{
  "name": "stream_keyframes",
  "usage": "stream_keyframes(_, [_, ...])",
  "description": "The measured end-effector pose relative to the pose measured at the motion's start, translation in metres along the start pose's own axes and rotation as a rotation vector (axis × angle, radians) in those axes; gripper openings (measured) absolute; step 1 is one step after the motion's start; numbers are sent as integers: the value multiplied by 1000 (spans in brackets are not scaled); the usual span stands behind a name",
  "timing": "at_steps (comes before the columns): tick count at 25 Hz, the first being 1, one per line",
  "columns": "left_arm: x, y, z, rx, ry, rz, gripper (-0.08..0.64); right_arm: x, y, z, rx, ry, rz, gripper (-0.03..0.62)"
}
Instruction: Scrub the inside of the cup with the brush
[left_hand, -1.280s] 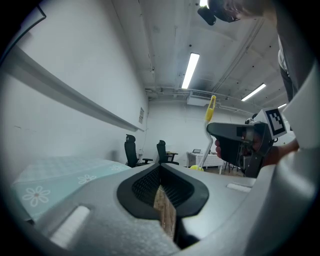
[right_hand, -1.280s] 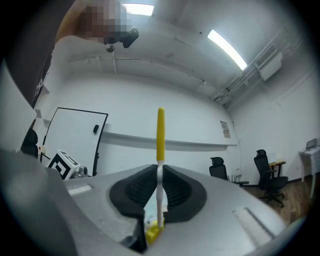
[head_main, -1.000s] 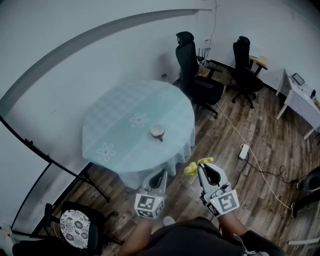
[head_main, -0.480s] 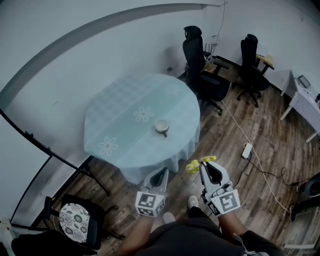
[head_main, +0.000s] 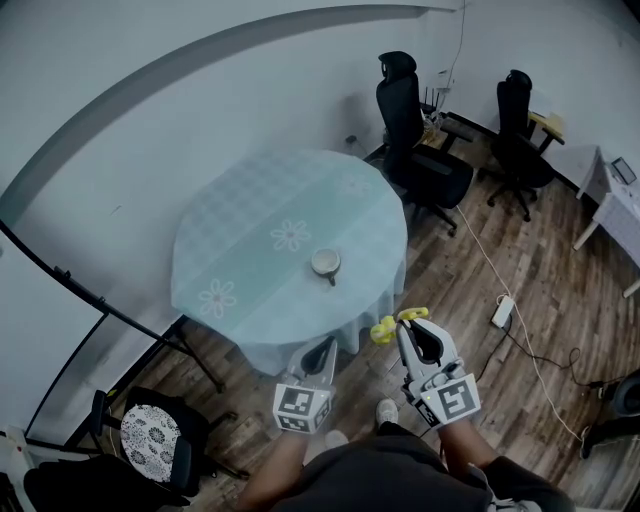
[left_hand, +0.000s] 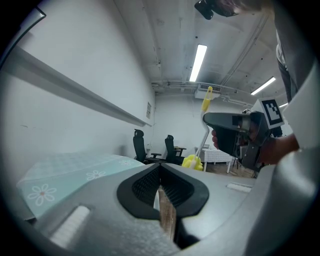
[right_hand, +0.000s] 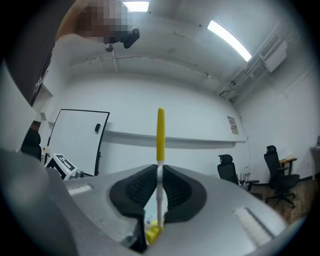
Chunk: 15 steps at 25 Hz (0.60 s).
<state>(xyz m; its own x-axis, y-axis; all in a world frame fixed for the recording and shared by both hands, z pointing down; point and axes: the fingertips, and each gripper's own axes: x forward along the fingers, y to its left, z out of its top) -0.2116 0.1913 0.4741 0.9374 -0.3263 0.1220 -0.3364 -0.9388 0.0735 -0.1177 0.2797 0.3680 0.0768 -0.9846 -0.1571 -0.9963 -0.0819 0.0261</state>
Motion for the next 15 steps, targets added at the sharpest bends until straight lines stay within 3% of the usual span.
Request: stream_keyframes(15, [93,2,-1,8,35,118,6,44,-96,-24,57,-7,103,35])
